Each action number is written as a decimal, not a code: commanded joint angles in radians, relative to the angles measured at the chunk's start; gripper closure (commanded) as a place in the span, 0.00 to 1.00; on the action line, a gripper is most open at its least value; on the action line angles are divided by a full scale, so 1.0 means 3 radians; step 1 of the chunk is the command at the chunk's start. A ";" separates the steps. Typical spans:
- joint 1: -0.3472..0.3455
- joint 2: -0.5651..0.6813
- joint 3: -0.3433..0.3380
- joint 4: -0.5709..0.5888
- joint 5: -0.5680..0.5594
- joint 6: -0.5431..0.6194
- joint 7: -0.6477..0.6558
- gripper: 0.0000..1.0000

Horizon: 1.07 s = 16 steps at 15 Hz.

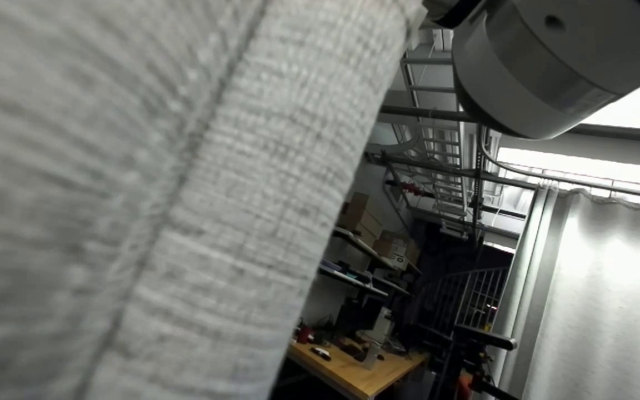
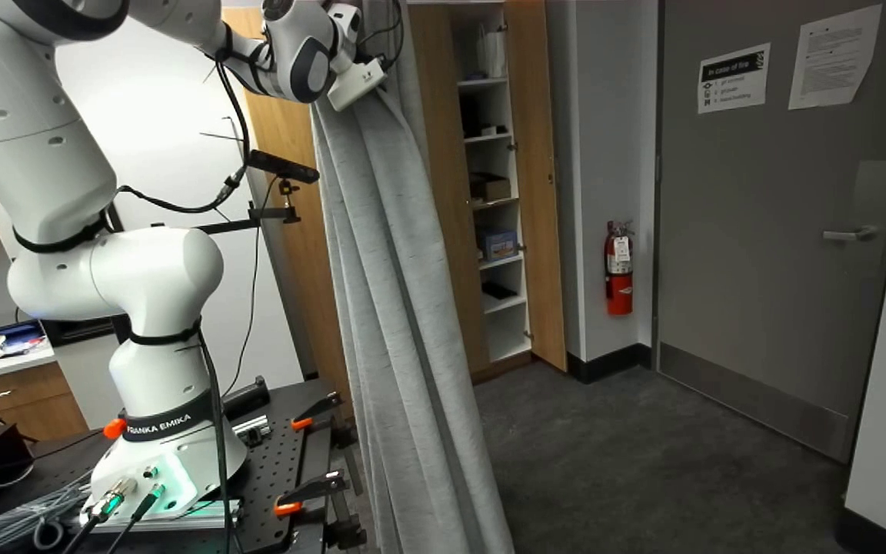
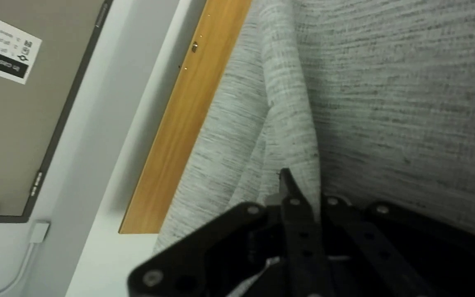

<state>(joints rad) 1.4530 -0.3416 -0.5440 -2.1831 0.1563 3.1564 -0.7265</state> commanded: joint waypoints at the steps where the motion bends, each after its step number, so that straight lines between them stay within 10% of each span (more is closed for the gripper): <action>1: 0.0686 0.0106 -0.0302 -0.0172 0.0197 0.0001 -0.0122 0.99; 10: 0.2240 -0.0195 -0.1495 -0.0168 0.0020 0.0484 -0.0083 0.99; 16: 0.2681 -0.0102 -0.2049 -0.0087 -0.0043 0.0795 -0.0031 0.99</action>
<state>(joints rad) 2.1694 -0.4333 -1.0740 -2.1494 0.1441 3.4200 -0.7321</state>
